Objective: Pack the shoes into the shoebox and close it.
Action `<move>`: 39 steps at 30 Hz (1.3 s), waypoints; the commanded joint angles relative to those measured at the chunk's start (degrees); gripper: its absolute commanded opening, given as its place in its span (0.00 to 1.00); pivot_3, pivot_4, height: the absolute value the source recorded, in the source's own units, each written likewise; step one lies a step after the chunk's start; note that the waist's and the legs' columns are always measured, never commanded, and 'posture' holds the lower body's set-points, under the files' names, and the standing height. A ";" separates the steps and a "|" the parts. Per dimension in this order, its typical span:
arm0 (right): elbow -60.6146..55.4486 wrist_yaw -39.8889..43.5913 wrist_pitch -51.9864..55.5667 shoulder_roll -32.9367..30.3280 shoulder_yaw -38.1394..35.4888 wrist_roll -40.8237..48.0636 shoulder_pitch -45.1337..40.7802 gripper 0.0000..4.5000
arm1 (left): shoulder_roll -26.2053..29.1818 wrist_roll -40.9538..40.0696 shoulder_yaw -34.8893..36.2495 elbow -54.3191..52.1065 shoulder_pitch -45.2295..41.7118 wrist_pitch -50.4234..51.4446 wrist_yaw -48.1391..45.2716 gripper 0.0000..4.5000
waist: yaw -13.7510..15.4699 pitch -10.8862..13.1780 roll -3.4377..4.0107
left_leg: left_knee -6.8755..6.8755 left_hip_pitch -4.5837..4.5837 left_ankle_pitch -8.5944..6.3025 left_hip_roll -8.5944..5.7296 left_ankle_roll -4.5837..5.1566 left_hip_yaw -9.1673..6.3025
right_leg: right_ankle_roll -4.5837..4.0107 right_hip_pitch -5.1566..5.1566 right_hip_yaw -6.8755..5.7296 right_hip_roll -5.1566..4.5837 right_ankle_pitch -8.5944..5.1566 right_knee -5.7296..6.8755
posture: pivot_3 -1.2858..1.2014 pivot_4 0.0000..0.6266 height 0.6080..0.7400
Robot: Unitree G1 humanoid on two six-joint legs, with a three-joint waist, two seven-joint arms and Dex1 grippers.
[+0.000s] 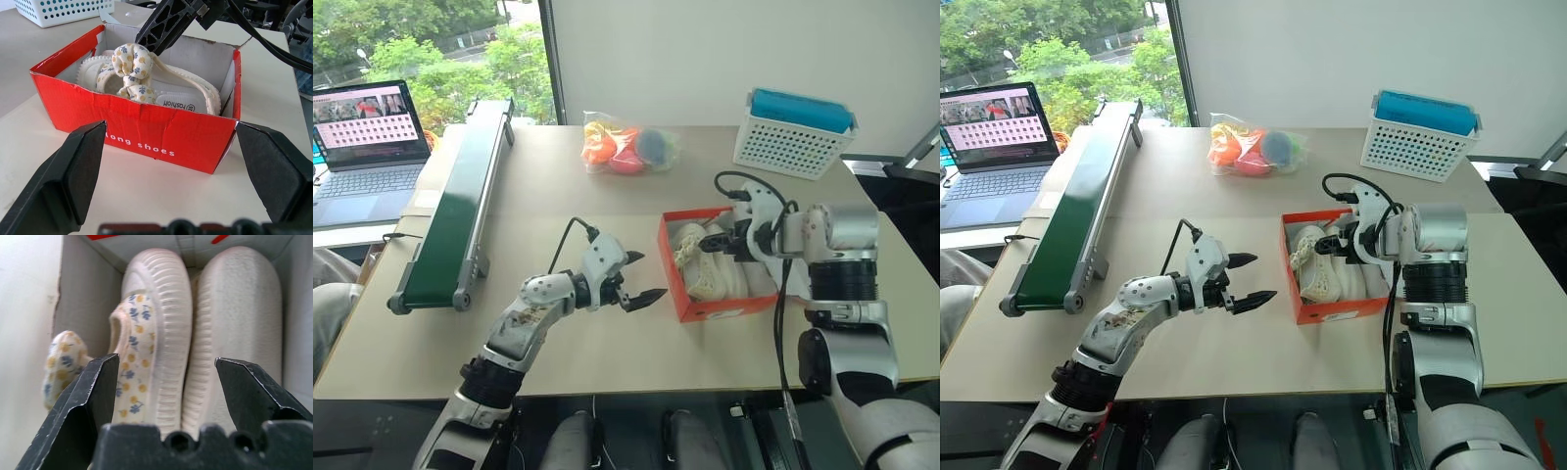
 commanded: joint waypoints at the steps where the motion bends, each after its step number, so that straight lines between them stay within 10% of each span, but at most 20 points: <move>1: -6.36 -0.56 -1.56 -1.23 -0.89 1.20 -0.10 0.83 | -0.27 0.36 0.00 -0.98 -0.86 -1.43 -0.42 1.00 | 0.00 0.00 0.00 | 0.00 0.00 0.00 0.00 0.00 0.00 | 0.00 0.00 0.00 0.00 0.00 0.00 | 0.52 0.24 0.73; 14: -10.11 0.18 -6.76 -1.31 2.83 2.11 2.62 0.00 | -0.26 0.39 0.23 -1.55 -0.67 -0.74 -0.44 1.00 | 0.00 0.00 0.00 | 0.00 0.00 0.00 0.00 0.01 0.00 | 0.01 0.00 0.00 0.00 -0.01 -0.01 | 0.52 0.24 0.73; 39: 15.10 1.58 -23.29 3.16 11.23 -4.13 4.39 0.00 | 0.52 0.25 0.66 -3.89 0.40 0.81 0.39 1.00 | -1.62 -0.16 -0.12 | -0.09 0.98 -0.05 0.11 0.02 -0.10 | -0.02 0.93 0.01 0.07 -0.02 -0.07 | 0.52 0.24 0.73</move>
